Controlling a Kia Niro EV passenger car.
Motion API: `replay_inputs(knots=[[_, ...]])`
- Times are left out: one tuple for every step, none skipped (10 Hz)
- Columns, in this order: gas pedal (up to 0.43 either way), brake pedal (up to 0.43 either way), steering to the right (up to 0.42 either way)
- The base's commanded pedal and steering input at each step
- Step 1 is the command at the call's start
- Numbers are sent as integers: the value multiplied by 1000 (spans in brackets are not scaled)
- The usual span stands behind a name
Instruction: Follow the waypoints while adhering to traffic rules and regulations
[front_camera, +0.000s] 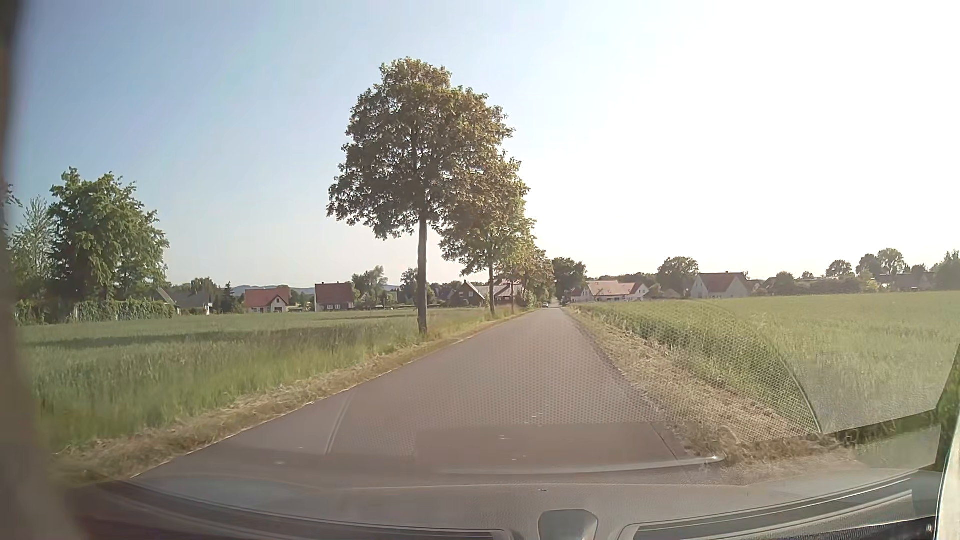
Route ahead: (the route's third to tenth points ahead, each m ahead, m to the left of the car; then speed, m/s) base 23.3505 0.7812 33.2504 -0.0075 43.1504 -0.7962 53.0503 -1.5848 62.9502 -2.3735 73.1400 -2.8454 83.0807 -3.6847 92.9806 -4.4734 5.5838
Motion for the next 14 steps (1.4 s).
replay_inputs(knots=[[268,6,29],[268,6,30],[268,6,27],[268,6,22],[268,6,23],[268,6,24],[268,6,22],[268,6,22],[268,6,22],[268,6,21],[268,6,20],[260,6,20],[240,6,19],[240,6,16]])
